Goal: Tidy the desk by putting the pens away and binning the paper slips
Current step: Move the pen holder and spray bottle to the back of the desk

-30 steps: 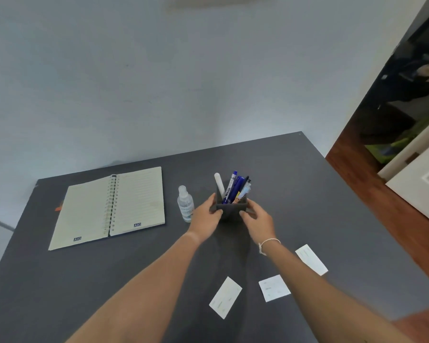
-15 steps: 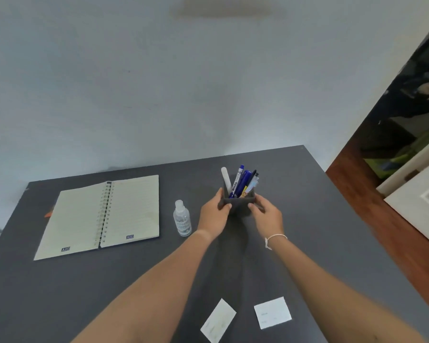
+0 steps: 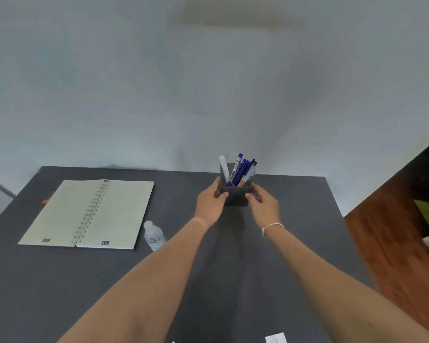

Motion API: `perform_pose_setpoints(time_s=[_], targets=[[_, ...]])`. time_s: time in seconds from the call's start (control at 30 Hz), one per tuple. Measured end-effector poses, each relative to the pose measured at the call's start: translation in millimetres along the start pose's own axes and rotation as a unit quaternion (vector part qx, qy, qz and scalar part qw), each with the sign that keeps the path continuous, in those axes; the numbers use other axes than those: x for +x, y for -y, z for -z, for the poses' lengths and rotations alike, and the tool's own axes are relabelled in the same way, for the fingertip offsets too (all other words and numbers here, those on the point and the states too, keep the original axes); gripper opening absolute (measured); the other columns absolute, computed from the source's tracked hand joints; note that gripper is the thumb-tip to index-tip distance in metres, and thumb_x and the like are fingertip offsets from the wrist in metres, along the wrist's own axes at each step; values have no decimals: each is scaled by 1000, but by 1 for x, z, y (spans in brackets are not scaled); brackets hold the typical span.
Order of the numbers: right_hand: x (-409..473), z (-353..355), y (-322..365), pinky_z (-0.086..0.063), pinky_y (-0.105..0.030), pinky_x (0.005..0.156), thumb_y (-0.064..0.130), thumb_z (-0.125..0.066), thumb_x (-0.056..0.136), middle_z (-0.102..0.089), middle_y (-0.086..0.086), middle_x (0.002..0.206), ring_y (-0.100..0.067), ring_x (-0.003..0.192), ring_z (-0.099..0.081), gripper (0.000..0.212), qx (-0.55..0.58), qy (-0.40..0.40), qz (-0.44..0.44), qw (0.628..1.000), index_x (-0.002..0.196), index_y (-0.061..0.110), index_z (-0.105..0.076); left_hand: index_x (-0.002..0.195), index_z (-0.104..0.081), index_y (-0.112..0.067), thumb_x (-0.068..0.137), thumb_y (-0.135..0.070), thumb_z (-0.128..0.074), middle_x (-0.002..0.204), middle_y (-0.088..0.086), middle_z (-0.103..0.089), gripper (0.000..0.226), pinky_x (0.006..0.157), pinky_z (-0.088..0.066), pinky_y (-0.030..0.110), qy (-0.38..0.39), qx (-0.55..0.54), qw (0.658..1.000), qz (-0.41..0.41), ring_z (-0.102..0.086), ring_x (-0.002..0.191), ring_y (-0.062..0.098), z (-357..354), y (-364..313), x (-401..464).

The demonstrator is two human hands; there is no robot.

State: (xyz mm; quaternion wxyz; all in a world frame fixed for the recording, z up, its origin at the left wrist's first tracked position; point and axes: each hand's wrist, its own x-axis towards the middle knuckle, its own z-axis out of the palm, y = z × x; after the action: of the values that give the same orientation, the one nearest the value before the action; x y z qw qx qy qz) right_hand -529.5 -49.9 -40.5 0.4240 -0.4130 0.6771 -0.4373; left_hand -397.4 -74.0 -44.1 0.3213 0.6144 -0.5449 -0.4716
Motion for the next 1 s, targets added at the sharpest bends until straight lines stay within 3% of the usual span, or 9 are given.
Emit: perform_pose_setpoints(time_s=[0.3, 0.4, 0.83, 1.0], targets=[[48, -12, -9, -40, -30, 105, 8, -52, 91, -59, -9, 131, -21, 122, -54, 42, -8, 15, -14, 1000, 133, 12, -49, 138, -42, -20, 91, -4, -48, 130, 6, -59, 50, 96, -36, 21, 1, 6, 1000, 5, -53, 120, 20, -7, 4, 48], [57, -17, -12, -38, -25, 102, 8, -52, 91, -59, -9, 131, -21, 122, -54, 42, -17, 18, -11, 1000, 133, 12, -49, 139, -41, -19, 92, -4, -47, 131, 5, -58, 50, 95, -35, 20, -2, 12, 1000, 9, -53, 120, 18, -9, 6, 58], [72, -19, -21, -35, -14, 95, 5, -49, 92, -58, -9, 132, -16, 122, -54, 47, -24, 29, -3, 999, 137, 14, -43, 143, -33, -18, 93, -6, -44, 134, 8, -55, 53, 105, -37, 27, -2, 0, 1000, 30, -52, 123, 21, -16, 11, 79], [74, -18, -21, -35, -23, 102, 6, -47, 93, -54, -6, 137, -20, 127, -50, 47, -52, 41, -5, 998, 139, 16, -40, 146, -25, -18, 94, -6, -43, 142, 7, -49, 57, 108, -33, 28, 17, 1, 999, 42, -46, 130, 21, -16, 8, 76]])
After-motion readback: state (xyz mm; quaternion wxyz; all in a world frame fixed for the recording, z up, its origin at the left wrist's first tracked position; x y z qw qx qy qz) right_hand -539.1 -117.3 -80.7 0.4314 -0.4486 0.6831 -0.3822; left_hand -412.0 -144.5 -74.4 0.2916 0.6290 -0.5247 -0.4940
